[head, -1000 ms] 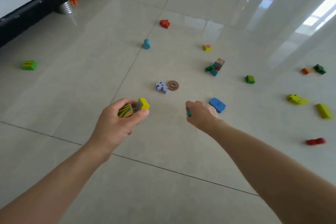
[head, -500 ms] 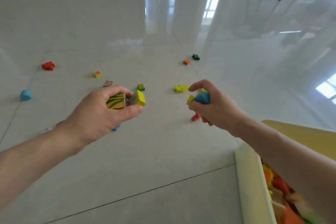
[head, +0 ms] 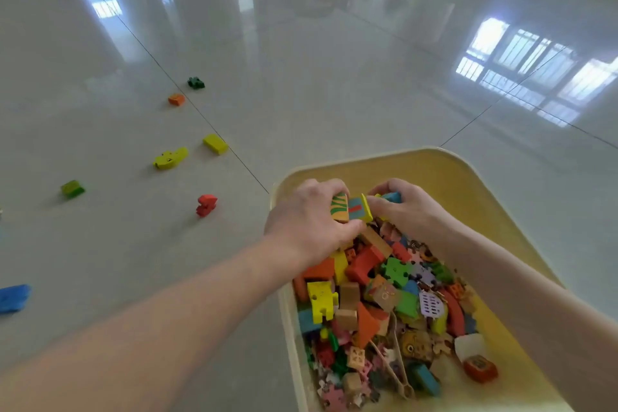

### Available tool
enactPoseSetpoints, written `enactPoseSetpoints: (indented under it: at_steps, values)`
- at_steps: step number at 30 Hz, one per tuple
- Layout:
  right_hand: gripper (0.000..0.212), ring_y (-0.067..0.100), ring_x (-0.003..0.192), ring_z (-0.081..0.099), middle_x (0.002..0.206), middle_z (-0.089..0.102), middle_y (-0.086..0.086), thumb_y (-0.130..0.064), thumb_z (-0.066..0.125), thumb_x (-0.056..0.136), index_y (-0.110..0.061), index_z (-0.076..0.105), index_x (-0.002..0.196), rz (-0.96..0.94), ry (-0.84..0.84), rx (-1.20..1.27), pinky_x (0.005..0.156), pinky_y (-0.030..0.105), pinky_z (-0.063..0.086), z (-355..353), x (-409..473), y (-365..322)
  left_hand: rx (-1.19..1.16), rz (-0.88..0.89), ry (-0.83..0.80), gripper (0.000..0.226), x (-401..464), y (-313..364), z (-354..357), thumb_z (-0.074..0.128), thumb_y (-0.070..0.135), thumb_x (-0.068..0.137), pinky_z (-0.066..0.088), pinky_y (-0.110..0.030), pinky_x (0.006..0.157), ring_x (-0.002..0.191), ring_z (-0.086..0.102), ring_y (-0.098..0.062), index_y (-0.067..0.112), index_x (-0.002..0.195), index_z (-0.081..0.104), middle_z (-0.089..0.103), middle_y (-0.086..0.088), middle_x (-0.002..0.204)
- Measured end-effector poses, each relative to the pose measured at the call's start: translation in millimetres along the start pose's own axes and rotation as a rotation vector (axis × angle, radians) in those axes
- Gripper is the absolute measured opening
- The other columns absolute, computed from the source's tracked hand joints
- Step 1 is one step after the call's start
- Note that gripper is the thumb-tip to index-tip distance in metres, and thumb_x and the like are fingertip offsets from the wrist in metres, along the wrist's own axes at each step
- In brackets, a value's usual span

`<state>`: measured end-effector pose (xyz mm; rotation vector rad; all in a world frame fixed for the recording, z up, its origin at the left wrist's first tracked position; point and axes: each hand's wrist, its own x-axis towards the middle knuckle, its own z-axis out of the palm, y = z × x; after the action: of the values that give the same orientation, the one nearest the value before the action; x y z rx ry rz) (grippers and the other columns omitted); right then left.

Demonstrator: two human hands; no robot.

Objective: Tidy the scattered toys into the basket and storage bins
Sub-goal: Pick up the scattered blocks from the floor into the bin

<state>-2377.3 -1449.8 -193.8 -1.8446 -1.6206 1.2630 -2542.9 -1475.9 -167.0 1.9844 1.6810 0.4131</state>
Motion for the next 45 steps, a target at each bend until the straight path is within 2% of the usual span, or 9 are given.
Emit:
enactPoseSetpoints:
  at_steps: [3,7,12,18,23,31,37,41,45]
  values:
    - [0.041,0.019,0.102,0.058,0.111,0.060,0.000,-0.049,0.045,0.092,-0.019,0.054,0.117,0.009,-0.046,-0.029,0.087,0.036,0.048,-4.0,5.3,4.1,-0.024,-0.023,-0.161,0.081,6.9,-7.7,15.4,0.066,0.056,0.073,0.041,-0.033,0.096,0.121,0.045,-0.018,0.034,0.141,0.030,0.043,0.002,0.128]
    - [0.042,0.017,0.110,0.052,0.118,0.057,0.000,-0.047,0.038,0.096,-0.018,0.053,0.122,-0.052,0.064,-0.050,0.094,0.038,0.044,3.2,9.3,-2.8,0.070,0.050,0.045,0.074,10.1,-41.0,-10.3,0.060,0.049,0.082,0.029,-0.038,0.110,0.132,0.036,-0.018,0.027,0.145,0.027,0.039,0.000,0.143]
    - [0.021,0.009,0.109,0.055,0.113,0.060,-0.008,-0.032,0.046,0.096,-0.025,0.056,0.114,-0.204,0.138,-0.004,0.087,0.024,0.040,42.4,1.4,-42.4,0.076,0.054,0.196,0.052,1.8,-106.4,-73.9,0.060,0.035,0.087,0.029,-0.025,0.102,0.128,0.043,-0.020,0.020,0.135,0.047,0.047,-0.005,0.137]
    - [0.018,0.011,0.108,0.054,0.122,0.056,-0.008,-0.034,0.047,0.095,-0.033,0.055,0.111,-0.428,0.064,-0.145,0.093,0.032,0.043,144.6,4.7,-138.4,0.177,-0.085,0.235,0.047,-46.2,-233.5,-150.5,0.062,0.030,0.086,0.034,-0.029,0.099,0.122,0.047,-0.026,0.018,0.130,0.053,0.052,-0.009,0.131]
    - [0.021,0.014,0.105,0.053,0.114,0.054,-0.007,-0.030,0.050,0.092,-0.028,0.057,0.112,-0.638,-0.110,-0.300,0.094,0.032,0.042,265.9,1.6,-219.8,0.224,-0.224,0.208,0.082,-140.2,-348.1,-213.2,0.040,0.063,0.062,0.036,-0.028,0.095,0.118,0.051,-0.026,0.017,0.127,0.055,0.057,-0.007,0.122]
    - [0.029,0.004,0.104,0.043,0.123,0.043,-0.014,-0.029,0.045,0.096,-0.028,0.048,0.125,-0.801,-0.532,-0.526,0.076,0.013,0.025,507.7,-37.3,-322.2,0.067,-0.645,0.441,0.072,-303.7,-557.4,-247.2,0.036,0.052,0.069,0.041,-0.036,0.099,0.116,0.055,-0.028,0.007,0.120,0.061,0.060,-0.014,0.122]
    - [0.026,0.012,0.102,0.057,0.109,0.055,-0.007,-0.019,0.056,0.090,-0.044,0.051,0.092,-0.758,-0.728,-0.321,0.092,0.033,0.046,659.0,-79.8,-369.7,0.027,-0.981,0.671,0.060,-442.2,-652.8,-225.7,0.039,0.039,0.071,0.044,-0.035,0.091,0.104,0.061,-0.036,0.001,0.108,0.066,0.066,-0.019,0.109]
    - [0.033,0.007,0.084,0.057,0.104,0.060,0.000,-0.015,0.057,0.089,-0.047,0.049,0.087,-0.742,-0.857,-0.212,0.066,0.008,0.043,722.5,-110.9,-389.1,0.088,-1.371,0.789,0.057,-536.0,-692.8,-231.8,0.043,0.035,0.075,0.039,-0.047,0.096,0.114,0.052,-0.041,0.001,0.119,0.060,0.058,-0.024,0.120]
    - [0.030,0.010,0.088,0.055,0.110,0.060,0.000,-0.019,0.055,0.091,-0.047,0.048,0.089,-0.692,-0.938,-0.226,0.074,0.019,0.038,781.8,-131.9,-395.3,0.135,-1.678,0.719,0.051,-595.3,-727.7,-227.2,0.059,0.030,0.087,0.035,-0.049,0.099,0.126,0.034,-0.039,0.017,0.135,0.047,0.036,-0.023,0.138]
